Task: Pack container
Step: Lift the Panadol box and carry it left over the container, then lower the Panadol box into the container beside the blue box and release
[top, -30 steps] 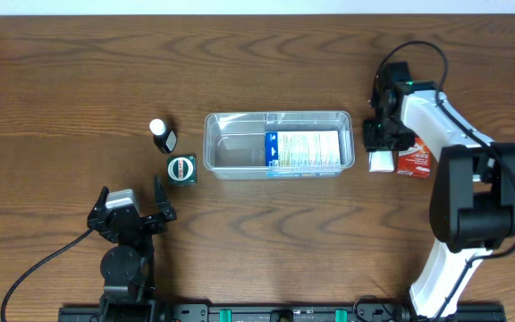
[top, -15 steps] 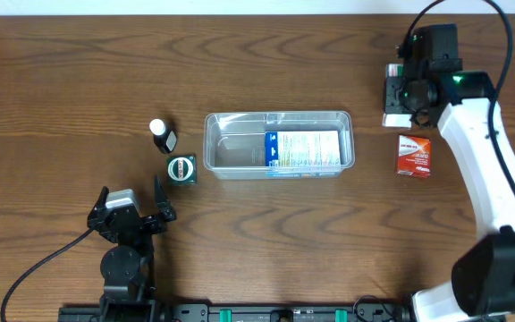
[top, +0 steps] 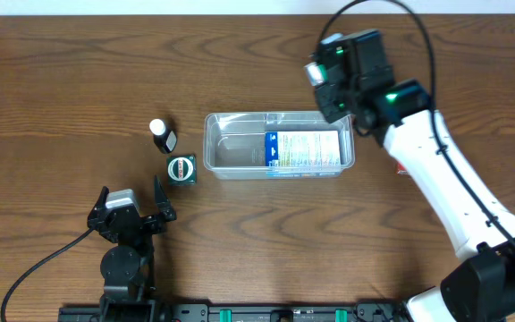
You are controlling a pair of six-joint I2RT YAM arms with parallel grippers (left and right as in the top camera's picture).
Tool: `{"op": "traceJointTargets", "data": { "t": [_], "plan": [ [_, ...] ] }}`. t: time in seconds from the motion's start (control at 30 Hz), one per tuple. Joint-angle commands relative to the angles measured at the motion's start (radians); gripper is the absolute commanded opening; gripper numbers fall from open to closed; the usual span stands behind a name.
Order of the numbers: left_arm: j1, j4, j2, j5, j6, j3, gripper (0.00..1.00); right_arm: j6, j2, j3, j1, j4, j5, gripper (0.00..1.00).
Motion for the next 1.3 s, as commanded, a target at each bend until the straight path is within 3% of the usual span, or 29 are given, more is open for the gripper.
{"op": "traceJointTargets", "data": {
  "t": [0.0, 0.2, 0.37, 0.47, 0.67, 0.8, 1.17, 1.27],
  "plan": [
    [0.000, -0.032, 0.002, -0.027, 0.018, -0.021, 0.98, -0.051, 0.014, 0.010, 0.048, 0.009, 0.039, 0.40],
    [0.000, -0.032, 0.002, -0.027, 0.018, -0.021, 0.98, -0.052, 0.043, 0.007, 0.095, -0.008, 0.039, 0.45],
    [0.000, -0.032, 0.002, -0.027, 0.018, -0.021, 0.98, -0.145, 0.057, 0.006, 0.114, -0.047, 0.025, 0.50],
    [0.000, -0.032, 0.002, -0.027, 0.018, -0.021, 0.98, -0.245, 0.058, 0.006, 0.122, -0.082, 0.023, 0.50],
    [0.000, -0.032, 0.002, -0.027, 0.018, -0.021, 0.98, -0.621, 0.060, 0.005, 0.130, -0.190, -0.010, 0.54],
    [0.000, -0.032, 0.002, -0.027, 0.017, -0.021, 0.98, -0.748, 0.063, 0.005, 0.130, -0.219, -0.045, 0.56],
    [0.000, -0.032, 0.002, -0.027, 0.017, -0.021, 0.98, -0.797, 0.080, 0.005, 0.129, -0.216, -0.082, 0.50],
    [0.000, -0.032, 0.002, -0.027, 0.017, -0.021, 0.98, -0.714, 0.080, 0.005, 0.129, -0.193, -0.134, 0.54]
  ]
}}
